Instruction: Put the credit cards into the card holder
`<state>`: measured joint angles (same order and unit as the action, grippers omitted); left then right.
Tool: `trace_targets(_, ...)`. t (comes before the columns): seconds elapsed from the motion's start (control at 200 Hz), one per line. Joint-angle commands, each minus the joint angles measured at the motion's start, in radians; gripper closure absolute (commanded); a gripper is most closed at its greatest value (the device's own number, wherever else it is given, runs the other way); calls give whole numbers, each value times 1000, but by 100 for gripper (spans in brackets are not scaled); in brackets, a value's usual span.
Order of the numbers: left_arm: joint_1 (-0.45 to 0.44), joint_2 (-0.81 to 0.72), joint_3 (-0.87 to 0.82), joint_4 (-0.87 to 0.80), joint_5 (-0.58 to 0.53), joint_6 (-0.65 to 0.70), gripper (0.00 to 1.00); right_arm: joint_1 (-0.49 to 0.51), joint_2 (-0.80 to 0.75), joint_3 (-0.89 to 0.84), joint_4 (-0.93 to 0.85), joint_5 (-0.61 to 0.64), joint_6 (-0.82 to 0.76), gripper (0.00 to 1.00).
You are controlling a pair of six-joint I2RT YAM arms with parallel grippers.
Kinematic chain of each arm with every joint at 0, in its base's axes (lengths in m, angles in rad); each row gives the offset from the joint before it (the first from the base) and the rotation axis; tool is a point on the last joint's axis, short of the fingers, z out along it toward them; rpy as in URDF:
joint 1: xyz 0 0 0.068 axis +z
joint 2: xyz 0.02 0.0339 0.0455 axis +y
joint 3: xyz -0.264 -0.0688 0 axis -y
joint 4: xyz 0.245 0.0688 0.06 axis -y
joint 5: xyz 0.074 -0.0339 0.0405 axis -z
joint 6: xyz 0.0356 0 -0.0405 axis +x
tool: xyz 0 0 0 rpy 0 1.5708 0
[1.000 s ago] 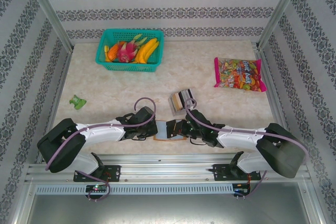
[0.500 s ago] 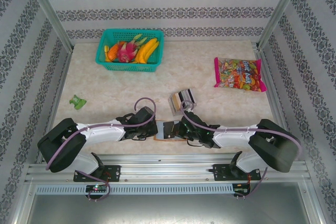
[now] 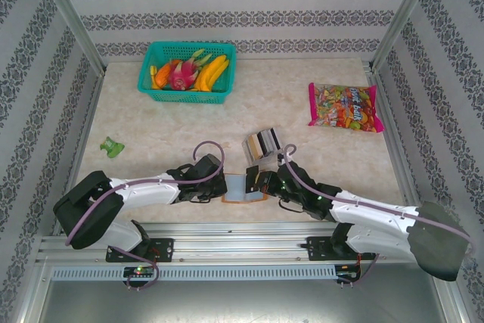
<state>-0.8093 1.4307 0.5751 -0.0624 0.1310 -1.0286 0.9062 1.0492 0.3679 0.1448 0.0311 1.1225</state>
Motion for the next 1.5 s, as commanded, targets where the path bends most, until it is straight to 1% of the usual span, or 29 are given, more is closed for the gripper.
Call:
trace_targets(0.0,8,2,-25,-29,13,-8,92,5,31,-18,-15,35,-15,100)
trace_targets(0.175,7,7,-30,-19,19,-10,92,5,123,-40,96,6,0,100)
trace_targets(0.26,7,6,-30,-19,18,-8,92,14,169,-30,78,8,-12,100)
trace_targets(0.27,8,8,-29,-18,18,-9,92,15,174,-9,78,9,-13,100)
trace_targets(0.395,7,13,-28,-10,22,-11,92,20,257,6,106,-3,-6,100)
trace_targets(0.505,7,19,-27,-6,26,-13,92,47,312,48,59,10,-23,100)
trace_targets(0.63,8,27,-22,-4,31,-11,92,56,359,50,119,-11,-5,100)
trace_targets(0.769,7,27,-22,-6,30,-11,92,57,356,63,118,-15,-20,100)
trace_targets(0.844,7,26,-20,-9,29,-10,92,54,348,82,82,-31,-27,100)
trace_targets(1.009,8,18,-28,-13,19,-13,92,43,254,61,-20,15,-8,100)
trace_targets(1.089,7,17,-29,-15,22,-13,92,20,229,47,-41,4,2,100)
trace_targets(1.339,9,20,-22,-16,22,-8,92,10,292,87,-87,-59,11,100)
trace_targets(1.494,7,26,-15,-19,24,-5,92,-3,314,112,-77,-108,-9,100)
